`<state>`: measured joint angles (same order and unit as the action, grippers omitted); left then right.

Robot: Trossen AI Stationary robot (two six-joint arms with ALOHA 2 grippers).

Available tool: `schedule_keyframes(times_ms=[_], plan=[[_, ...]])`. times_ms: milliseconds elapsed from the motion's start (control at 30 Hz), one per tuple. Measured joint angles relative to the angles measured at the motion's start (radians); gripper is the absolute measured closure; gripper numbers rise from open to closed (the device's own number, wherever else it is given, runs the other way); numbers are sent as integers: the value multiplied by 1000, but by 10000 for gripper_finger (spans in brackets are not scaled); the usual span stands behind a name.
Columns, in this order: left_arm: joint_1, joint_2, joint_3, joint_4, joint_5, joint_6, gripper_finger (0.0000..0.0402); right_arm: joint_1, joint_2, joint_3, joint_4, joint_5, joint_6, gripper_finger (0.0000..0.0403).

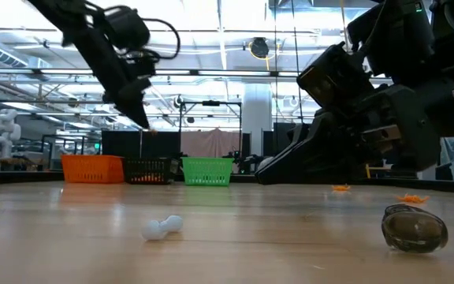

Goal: Sort Halloween decoration
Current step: Put the orange spider toy into the black bin

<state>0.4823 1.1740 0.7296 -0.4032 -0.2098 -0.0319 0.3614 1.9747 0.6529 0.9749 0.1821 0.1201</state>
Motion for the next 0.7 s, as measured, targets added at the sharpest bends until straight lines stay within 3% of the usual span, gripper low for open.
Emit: schedule_keyframes(times_ms=[233,500,700], plan=[[26,104,0,60,3,15,402,0,0,0,-9,0,54,362],[35,137,0,59,0,-12,398,11,-2,1,-11,3,73,362],[34,137,0,62,-14,-16,334,48,-63,7,-50,28,70,362]])
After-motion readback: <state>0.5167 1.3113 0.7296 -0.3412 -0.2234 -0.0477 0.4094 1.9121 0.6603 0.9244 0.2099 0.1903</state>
